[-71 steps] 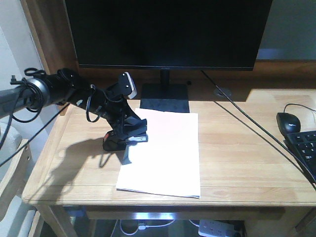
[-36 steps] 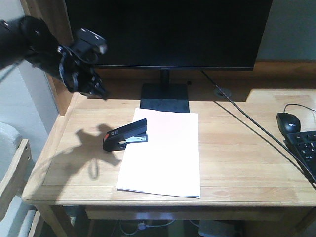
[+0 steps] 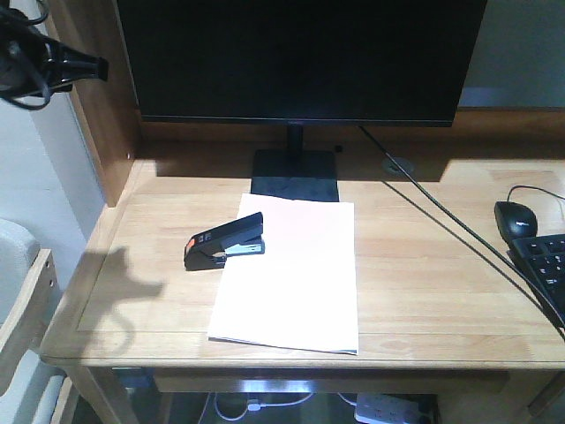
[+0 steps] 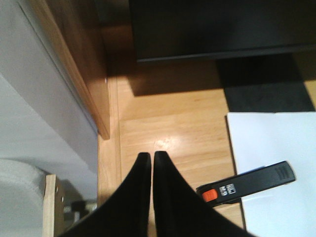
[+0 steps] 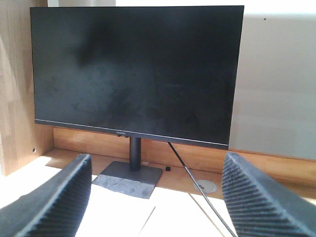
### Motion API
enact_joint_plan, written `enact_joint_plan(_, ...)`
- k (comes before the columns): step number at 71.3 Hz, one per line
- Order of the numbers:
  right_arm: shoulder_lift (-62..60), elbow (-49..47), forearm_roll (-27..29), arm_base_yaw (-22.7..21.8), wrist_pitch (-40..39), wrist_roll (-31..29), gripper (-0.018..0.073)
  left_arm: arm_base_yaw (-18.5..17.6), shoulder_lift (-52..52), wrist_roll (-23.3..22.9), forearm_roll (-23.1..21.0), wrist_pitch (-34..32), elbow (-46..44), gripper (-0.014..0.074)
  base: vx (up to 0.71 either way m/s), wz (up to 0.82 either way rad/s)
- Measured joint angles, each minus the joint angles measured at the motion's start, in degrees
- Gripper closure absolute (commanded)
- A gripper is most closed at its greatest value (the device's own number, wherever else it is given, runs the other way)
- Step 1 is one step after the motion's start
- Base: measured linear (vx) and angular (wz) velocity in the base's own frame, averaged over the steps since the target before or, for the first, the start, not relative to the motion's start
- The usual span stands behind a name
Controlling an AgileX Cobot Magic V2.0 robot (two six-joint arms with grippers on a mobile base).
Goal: Grab stapler and paper to desk for stapling
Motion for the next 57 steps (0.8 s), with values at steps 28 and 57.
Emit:
enact_joint_plan(28, 0.0, 0.0, 0.0, 0.0, 0.0, 0.0, 0.0034, -0.6, -24.2, -0.8, -0.1, -21.2, 31.8, 0.0603, 0.0, 0.0)
enact_joint_plan(57, 0.0, 0.0, 0.0, 0.0, 0.0, 0.0, 0.0034, -0.6, -51.1, -0.8, 0.0, -26.4, 56.7, 0.0603, 0.0, 0.0)
